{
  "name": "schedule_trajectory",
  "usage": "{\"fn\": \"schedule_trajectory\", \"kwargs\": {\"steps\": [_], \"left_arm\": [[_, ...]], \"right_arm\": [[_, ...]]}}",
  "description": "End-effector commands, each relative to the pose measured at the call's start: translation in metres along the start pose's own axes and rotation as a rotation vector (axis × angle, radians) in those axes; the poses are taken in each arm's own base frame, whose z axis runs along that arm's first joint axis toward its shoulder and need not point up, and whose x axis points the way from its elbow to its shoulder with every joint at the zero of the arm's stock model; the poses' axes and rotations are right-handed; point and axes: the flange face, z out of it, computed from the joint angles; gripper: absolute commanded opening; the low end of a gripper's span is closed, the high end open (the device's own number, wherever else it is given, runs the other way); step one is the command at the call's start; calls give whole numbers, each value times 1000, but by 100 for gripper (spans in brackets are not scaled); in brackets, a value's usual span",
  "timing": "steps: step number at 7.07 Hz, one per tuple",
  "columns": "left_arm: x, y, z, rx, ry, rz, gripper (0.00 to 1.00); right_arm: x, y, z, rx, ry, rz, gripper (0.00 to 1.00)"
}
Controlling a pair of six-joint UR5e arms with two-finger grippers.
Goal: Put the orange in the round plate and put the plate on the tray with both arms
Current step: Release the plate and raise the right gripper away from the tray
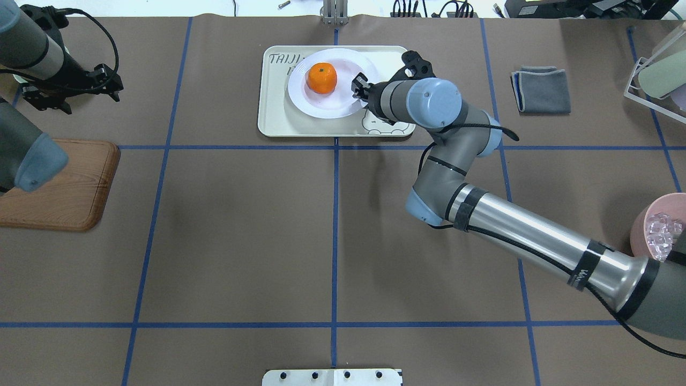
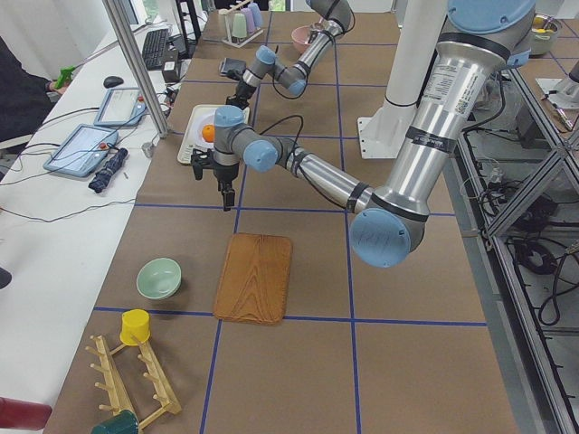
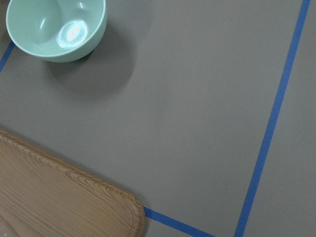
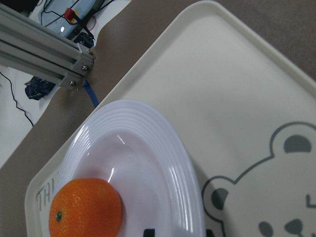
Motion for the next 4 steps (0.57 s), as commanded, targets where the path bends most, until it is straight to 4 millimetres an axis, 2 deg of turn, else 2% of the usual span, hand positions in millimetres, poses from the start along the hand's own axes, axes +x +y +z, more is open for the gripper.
{"fn": "schedule_trajectory", "kwargs": {"steps": [1,2,3,4], "left_arm": [[0,0,-3,2,5,0,98],[0,-2,-8,9,10,-2,98],[-12,-11,-15,-15,29,-23,98],[-47,-24,-33,-51,66,15,98]], "right_arm": [[14,-69,-76,-218,229,-206,100],[30,-130,-117,-198,316,-152,100],[69,-160,-159,-199,388,-262,100],[112,-186,-203,-237,459,-474,100]]}}
